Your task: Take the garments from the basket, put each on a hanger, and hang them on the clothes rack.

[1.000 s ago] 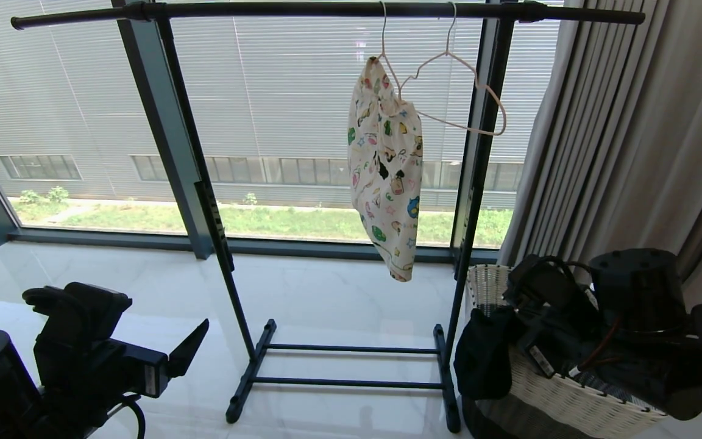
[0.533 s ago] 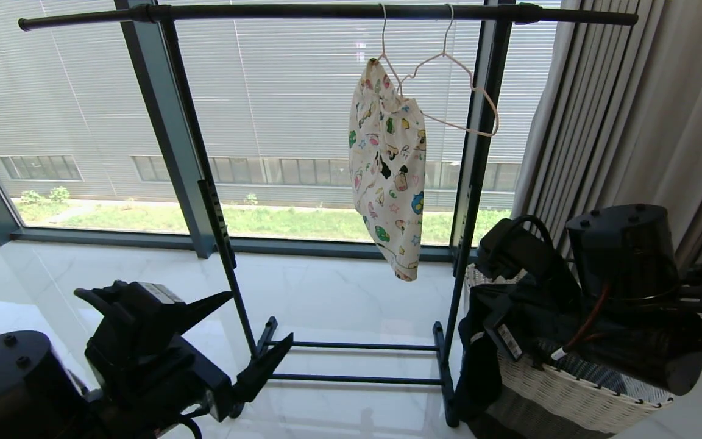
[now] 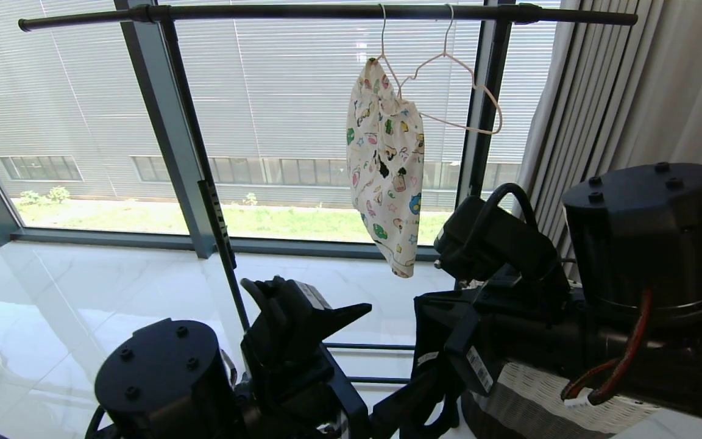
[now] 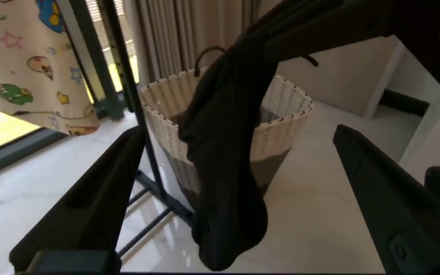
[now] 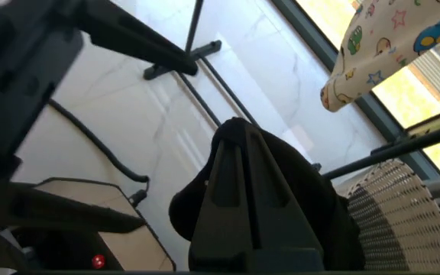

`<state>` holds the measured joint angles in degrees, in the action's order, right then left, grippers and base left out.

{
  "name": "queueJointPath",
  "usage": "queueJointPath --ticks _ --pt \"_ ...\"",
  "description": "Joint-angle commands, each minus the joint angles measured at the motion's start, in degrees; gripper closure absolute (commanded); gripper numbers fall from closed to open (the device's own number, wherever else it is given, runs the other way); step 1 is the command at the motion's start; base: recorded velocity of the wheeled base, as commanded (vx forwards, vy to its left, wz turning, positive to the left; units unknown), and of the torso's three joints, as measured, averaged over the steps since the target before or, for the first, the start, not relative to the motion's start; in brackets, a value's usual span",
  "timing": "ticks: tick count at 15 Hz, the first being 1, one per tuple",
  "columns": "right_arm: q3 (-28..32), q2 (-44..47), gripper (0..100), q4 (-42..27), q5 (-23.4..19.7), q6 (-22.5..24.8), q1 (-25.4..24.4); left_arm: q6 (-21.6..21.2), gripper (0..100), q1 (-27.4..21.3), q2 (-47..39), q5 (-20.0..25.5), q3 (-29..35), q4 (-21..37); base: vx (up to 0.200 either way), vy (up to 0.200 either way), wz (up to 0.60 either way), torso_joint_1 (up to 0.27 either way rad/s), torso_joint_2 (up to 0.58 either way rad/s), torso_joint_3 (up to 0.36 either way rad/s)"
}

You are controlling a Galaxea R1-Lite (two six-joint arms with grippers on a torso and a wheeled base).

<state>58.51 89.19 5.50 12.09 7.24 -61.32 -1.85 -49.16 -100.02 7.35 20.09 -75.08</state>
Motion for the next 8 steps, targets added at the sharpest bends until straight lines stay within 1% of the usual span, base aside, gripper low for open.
queueJointPath --ticks 1,5,8 --pt "0.46 -0.42 100 -0.05 0.04 -0.03 -2.93 -0.17 0 -0.41 -6.24 0.65 0.83 0.29 0.000 0.000 0.00 0.000 0.00 0.000" --pt "1.69 -0.42 100 -0.05 -0.05 -0.03 -4.60 -0.34 0 5.13 -13.71 0.38 0.92 0.64 0.000 0.000 0.00 0.000 0.00 0.000" --pt "2.04 -0.42 100 -0.05 -0.05 -0.03 -5.04 -0.43 0 5.92 -18.10 0.30 0.92 0.64 0.000 0.000 0.00 0.000 0.00 0.000"
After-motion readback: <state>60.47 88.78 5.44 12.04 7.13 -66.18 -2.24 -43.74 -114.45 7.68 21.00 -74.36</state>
